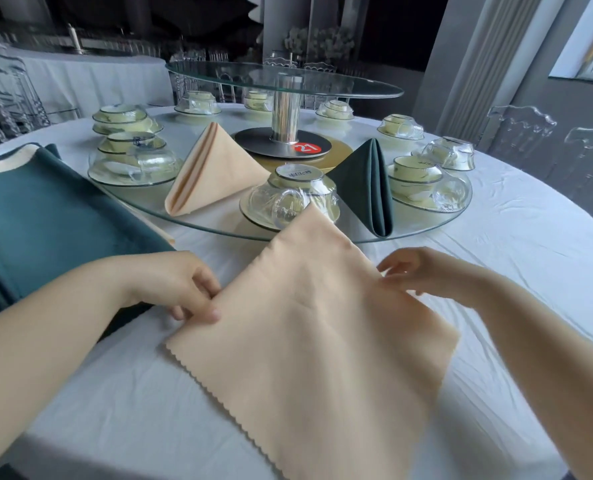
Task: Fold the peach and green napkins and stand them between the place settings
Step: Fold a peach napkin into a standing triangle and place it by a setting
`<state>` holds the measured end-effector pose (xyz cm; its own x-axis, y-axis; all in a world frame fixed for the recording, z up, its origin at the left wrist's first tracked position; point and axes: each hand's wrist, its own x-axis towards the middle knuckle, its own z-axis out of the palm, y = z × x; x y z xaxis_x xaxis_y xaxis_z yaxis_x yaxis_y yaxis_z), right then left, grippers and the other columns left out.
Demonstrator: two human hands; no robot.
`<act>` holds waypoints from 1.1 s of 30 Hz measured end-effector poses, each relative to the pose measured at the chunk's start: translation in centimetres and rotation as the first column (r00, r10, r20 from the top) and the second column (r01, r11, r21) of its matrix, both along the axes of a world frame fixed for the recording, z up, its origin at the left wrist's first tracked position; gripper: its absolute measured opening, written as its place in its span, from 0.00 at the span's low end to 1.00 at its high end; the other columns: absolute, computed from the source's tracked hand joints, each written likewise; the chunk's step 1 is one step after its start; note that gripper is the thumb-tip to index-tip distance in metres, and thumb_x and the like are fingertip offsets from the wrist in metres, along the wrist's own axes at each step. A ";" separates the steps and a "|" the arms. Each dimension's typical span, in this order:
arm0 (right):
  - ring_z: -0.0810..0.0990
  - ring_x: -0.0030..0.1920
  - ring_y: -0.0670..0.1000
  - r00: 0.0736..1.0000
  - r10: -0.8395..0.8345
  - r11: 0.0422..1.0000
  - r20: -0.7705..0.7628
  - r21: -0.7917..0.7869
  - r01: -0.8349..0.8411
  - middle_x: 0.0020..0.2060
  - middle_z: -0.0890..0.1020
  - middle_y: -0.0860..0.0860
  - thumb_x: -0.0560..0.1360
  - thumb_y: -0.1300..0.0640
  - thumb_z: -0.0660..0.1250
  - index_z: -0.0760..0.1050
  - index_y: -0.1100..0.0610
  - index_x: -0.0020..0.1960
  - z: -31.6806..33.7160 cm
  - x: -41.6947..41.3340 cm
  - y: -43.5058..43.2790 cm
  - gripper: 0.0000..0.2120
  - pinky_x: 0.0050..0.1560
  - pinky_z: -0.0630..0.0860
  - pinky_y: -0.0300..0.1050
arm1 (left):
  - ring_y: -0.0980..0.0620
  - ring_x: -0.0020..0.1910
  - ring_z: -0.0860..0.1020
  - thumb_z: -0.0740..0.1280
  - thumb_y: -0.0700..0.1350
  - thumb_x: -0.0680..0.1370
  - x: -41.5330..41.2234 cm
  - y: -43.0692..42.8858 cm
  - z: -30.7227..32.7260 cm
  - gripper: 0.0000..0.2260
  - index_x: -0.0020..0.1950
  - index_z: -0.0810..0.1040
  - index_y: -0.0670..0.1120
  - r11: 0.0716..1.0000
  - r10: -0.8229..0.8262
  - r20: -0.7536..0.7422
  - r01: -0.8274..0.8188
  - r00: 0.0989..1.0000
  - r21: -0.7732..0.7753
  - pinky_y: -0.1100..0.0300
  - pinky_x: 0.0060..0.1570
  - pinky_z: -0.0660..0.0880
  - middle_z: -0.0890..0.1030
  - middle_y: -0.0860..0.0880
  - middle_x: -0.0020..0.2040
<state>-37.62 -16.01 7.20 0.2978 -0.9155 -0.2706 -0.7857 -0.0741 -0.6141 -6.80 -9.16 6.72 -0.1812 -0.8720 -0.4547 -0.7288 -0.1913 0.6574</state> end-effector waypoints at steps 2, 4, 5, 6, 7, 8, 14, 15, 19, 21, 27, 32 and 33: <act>0.73 0.39 0.45 0.995 0.027 0.999 -0.098 0.044 -0.023 0.43 0.77 0.47 0.72 0.58 0.68 0.73 0.50 0.49 0.4 -1.7 1.0 0.08 0.35 0.67 0.34 | 0.56 0.32 0.75 0.75 0.42 0.65 0.3 1.0 -0.1 0.07 0.41 0.81 0.47 1.000 0.006 0.050 -0.005 0.999 -0.013 0.70 0.27 0.68 0.82 0.52 0.34; 0.74 0.43 0.47 0.983 0.050 0.997 -0.174 0.068 -0.039 0.44 0.77 0.47 0.72 0.59 0.68 0.74 0.49 0.49 0.3 -2.7 2.0 0.09 0.38 0.68 0.35 | 0.58 0.29 0.75 0.74 0.37 0.68 0.3 1.5 -0.4 0.06 0.39 0.81 0.46 0.999 0.009 0.094 -0.006 0.996 -0.037 0.70 0.27 0.68 0.81 0.53 0.32; 0.74 0.43 0.48 0.979 0.051 0.997 -0.196 0.071 -0.038 0.44 0.77 0.47 0.71 0.59 0.68 0.74 0.49 0.48 0.3 -3.0 2.4 0.08 0.40 0.68 0.36 | 0.60 0.27 0.74 0.73 0.36 0.69 0.2 1.6 -0.5 0.06 0.38 0.80 0.46 0.999 0.011 0.120 -0.004 0.993 -0.054 0.70 0.27 0.68 0.81 0.54 0.30; 0.74 0.42 0.49 0.977 0.047 0.997 -0.208 0.070 -0.033 0.42 0.77 0.48 0.71 0.60 0.68 0.74 0.49 0.46 0.2 -3.1 2.8 0.08 0.40 0.68 0.38 | 0.62 0.25 0.74 0.72 0.35 0.69 0.1 1.7 -0.6 0.07 0.37 0.79 0.47 0.997 0.012 0.147 -0.001 0.989 -0.075 0.70 0.26 0.68 0.80 0.54 0.29; 0.74 0.40 0.49 0.975 0.042 0.998 -0.220 0.061 -0.030 0.39 0.77 0.48 0.70 0.62 0.68 0.74 0.49 0.43 0.0 -3.1 3.1 0.08 0.39 0.67 0.38 | 0.63 0.24 0.74 0.72 0.35 0.69 0.0 1.7 -0.8 0.08 0.36 0.79 0.48 0.995 0.013 0.178 0.006 0.984 -0.102 0.71 0.26 0.68 0.80 0.55 0.28; 0.73 0.36 0.48 0.970 0.033 0.999 -0.242 0.038 -0.025 0.36 0.76 0.48 0.70 0.63 0.68 0.73 0.49 0.39 -0.2 -2.9 3.3 0.09 0.36 0.67 0.38 | 0.64 0.24 0.74 0.72 0.35 0.68 0.0 1.8 -0.8 0.09 0.35 0.78 0.49 0.991 0.015 0.211 0.014 0.977 -0.136 0.71 0.26 0.68 0.80 0.55 0.29; 0.69 0.34 0.48 0.944 -0.065 0.989 -0.323 -0.148 0.018 0.35 0.72 0.49 0.71 0.62 0.65 0.69 0.51 0.36 -0.8 -1.8 3.2 0.09 0.29 0.62 0.39 | 0.56 0.34 0.73 0.71 0.36 0.68 -0.5 1.6 -1.3 0.14 0.31 0.72 0.52 0.912 0.117 0.333 0.032 0.936 -0.409 0.67 0.31 0.67 0.76 0.54 0.32; 0.69 0.34 0.48 0.949 -0.077 0.984 -0.306 -0.174 0.024 0.36 0.72 0.49 0.71 0.63 0.65 0.70 0.52 0.37 -1.0 -1.8 3.2 0.08 0.29 0.62 0.39 | 0.55 0.34 0.72 0.70 0.36 0.69 -0.4 1.5 -1.7 0.14 0.30 0.70 0.52 0.889 0.144 0.338 0.028 0.930 -0.456 0.65 0.32 0.66 0.75 0.54 0.32; 0.70 0.38 0.50 0.963 -0.111 0.946 -0.246 -0.324 0.026 0.33 0.69 0.45 0.72 0.63 0.65 0.62 0.49 0.33 -2.1 -2.2 3.7 0.16 0.33 0.62 0.40 | 0.51 0.34 0.68 0.70 0.38 0.71 0.2 2.1 -3.3 0.18 0.30 0.64 0.51 0.717 0.172 0.383 0.151 0.908 -0.680 0.68 0.30 0.60 0.69 0.55 0.31; 0.72 0.46 0.54 0.965 -0.112 0.895 -0.239 -0.446 -0.007 0.34 0.70 0.45 0.72 0.64 0.65 0.64 0.50 0.35 -3.0 -2.6 4.4 0.14 0.40 0.62 0.43 | 0.54 0.32 0.67 0.71 0.35 0.67 0.8 2.9 -4.1 0.16 0.32 0.65 0.50 0.551 0.124 0.434 0.302 0.892 -0.778 0.73 0.28 0.57 0.67 0.53 0.31; 0.73 0.52 0.57 0.952 -0.075 0.779 -0.295 -0.613 -0.128 0.40 0.77 0.50 0.69 0.68 0.65 0.67 0.52 0.40 -4.0 -4.1 5.6 0.13 0.42 0.54 0.41 | 0.57 0.43 0.72 0.64 0.38 0.68 2.7 3.6 -5.5 0.14 0.47 0.71 0.56 0.527 0.087 0.157 0.088 0.984 -0.845 0.57 0.42 0.71 0.74 0.67 0.47; 0.73 0.52 0.58 0.939 -0.081 0.774 -0.336 -0.614 -0.153 0.43 0.80 0.54 0.69 0.70 0.64 0.76 0.57 0.41 -4.3 -4.2 5.7 0.09 0.43 0.54 0.40 | 0.66 0.41 0.72 0.62 0.40 0.66 2.8 3.7 -5.7 0.14 0.45 0.73 0.57 0.533 0.029 0.171 0.129 0.985 -0.836 0.58 0.41 0.70 0.74 0.73 0.43; 0.73 0.52 0.57 0.937 -0.084 0.771 -0.338 -0.618 -0.153 0.42 0.80 0.54 0.69 0.70 0.64 0.76 0.57 0.41 -4.3 -4.2 5.8 0.09 0.43 0.55 0.40 | 0.68 0.41 0.72 0.62 0.39 0.66 2.9 3.7 -5.8 0.14 0.45 0.73 0.56 0.534 0.018 0.178 0.141 0.984 -0.834 0.60 0.41 0.70 0.74 0.74 0.43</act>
